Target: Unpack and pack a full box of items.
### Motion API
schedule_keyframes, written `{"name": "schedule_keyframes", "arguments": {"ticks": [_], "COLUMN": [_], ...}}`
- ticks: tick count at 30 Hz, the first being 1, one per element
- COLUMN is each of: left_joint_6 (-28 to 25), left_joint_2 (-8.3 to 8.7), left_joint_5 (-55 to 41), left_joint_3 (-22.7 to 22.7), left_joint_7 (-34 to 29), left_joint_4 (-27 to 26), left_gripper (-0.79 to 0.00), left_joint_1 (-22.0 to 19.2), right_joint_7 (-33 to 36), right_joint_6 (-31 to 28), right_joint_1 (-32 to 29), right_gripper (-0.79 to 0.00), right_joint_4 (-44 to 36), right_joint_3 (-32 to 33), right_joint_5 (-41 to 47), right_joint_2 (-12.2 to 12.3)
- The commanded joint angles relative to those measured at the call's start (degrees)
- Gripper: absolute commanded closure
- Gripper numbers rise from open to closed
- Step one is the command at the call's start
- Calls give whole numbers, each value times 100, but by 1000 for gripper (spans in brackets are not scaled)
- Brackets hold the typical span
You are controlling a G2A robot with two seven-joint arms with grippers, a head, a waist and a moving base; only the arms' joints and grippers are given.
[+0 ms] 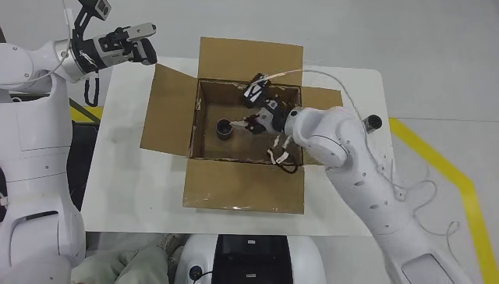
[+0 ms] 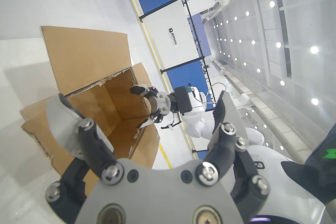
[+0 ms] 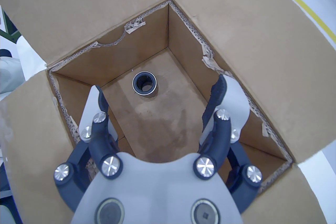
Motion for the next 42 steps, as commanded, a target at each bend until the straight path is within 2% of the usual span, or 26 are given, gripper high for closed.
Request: {"name": "schedule_keyframes", "arguments": {"ticks": [1, 12, 18, 29, 42], "left_joint_6": [0, 0, 0, 0, 0], "left_joint_2": [0, 0, 0, 0, 0], "left_joint_5": [0, 0, 0, 0, 0], "left_joint_3": [0, 0, 0, 0, 0], "left_joint_7": [0, 0, 0, 0, 0], "left_joint_4": [0, 0, 0, 0, 0], "left_gripper": [-785, -785, -785, -785, -785], "left_joint_1": [0, 0, 0, 0, 0], "right_joint_7": [40, 102, 55, -471, -736], "right_joint_6": [-12, -6, 69, 189, 395], "right_joint_1": [-223, -1529, -2158, -3290, -3988], "right_gripper": [-733, -736, -739, -736, -745], "right_joint_4": [-225, -1441, -1855, -2180, -2283], "right_joint_3": [223, 1294, 1824, 2822, 3639], "right_joint_5": [-68, -520, -661, -458, -332], "right_joint_2": [60, 341, 448, 583, 678]}}
